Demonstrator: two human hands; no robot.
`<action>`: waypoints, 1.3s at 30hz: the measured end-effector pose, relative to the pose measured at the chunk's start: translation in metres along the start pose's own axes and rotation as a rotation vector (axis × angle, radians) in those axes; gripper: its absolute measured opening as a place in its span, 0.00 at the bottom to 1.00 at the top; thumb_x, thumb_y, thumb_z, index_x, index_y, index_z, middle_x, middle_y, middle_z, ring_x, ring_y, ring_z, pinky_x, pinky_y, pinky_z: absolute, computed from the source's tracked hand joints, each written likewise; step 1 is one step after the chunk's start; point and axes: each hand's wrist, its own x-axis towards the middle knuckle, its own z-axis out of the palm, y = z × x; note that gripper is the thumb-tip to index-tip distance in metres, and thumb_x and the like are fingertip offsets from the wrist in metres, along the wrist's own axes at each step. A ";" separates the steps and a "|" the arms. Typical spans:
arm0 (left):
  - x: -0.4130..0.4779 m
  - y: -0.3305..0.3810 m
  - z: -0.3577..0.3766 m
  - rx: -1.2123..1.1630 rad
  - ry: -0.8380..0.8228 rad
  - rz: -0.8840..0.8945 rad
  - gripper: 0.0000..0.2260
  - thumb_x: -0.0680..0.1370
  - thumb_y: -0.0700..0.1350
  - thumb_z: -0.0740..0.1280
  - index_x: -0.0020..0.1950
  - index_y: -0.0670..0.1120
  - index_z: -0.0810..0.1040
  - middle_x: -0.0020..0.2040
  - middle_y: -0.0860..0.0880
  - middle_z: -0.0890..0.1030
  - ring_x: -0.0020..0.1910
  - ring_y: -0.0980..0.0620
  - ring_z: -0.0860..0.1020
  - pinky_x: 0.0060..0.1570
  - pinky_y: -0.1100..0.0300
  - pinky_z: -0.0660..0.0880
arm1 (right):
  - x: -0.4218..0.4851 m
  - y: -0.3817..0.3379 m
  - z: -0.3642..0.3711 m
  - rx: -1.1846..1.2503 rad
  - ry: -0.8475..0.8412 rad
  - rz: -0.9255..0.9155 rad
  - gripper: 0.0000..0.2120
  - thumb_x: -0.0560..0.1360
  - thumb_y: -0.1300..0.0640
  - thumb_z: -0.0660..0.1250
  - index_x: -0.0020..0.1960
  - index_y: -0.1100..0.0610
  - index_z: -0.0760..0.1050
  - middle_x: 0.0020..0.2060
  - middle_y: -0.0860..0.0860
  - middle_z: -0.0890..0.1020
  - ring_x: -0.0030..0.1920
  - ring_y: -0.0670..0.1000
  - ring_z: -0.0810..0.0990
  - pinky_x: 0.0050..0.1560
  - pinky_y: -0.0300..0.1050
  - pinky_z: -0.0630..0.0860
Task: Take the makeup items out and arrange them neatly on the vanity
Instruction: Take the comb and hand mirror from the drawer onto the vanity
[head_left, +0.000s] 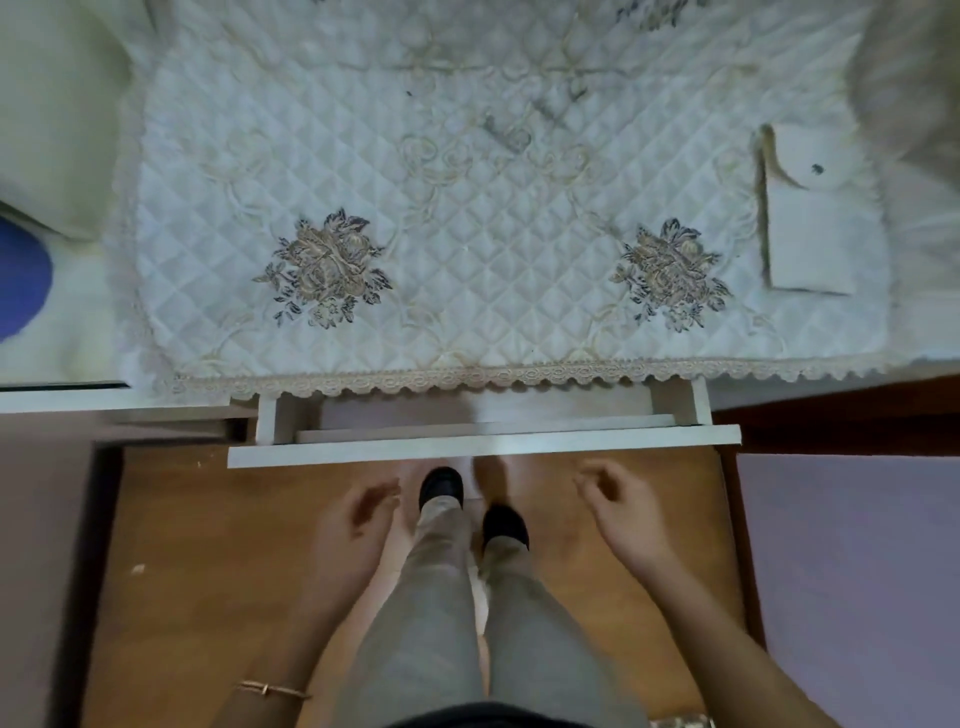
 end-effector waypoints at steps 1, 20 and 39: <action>-0.002 0.009 -0.005 0.070 0.053 0.102 0.11 0.76 0.37 0.64 0.50 0.53 0.77 0.47 0.59 0.79 0.48 0.62 0.77 0.42 0.72 0.70 | -0.004 -0.005 -0.008 -0.030 0.044 -0.096 0.07 0.75 0.62 0.65 0.51 0.58 0.78 0.42 0.46 0.80 0.42 0.42 0.77 0.41 0.22 0.69; 0.007 0.002 -0.019 0.497 -0.023 0.232 0.08 0.77 0.44 0.62 0.44 0.44 0.80 0.45 0.46 0.81 0.47 0.47 0.75 0.46 0.58 0.67 | -0.004 -0.002 -0.012 -0.484 0.047 -0.311 0.12 0.75 0.53 0.63 0.39 0.58 0.79 0.39 0.54 0.83 0.43 0.55 0.77 0.45 0.48 0.72; -0.098 -0.060 0.013 0.431 0.129 0.087 0.20 0.76 0.42 0.63 0.25 0.53 0.63 0.25 0.55 0.68 0.29 0.53 0.67 0.29 0.58 0.61 | -0.085 0.079 -0.005 -0.428 -0.164 -0.276 0.22 0.76 0.53 0.62 0.25 0.53 0.61 0.24 0.47 0.67 0.28 0.45 0.66 0.30 0.38 0.61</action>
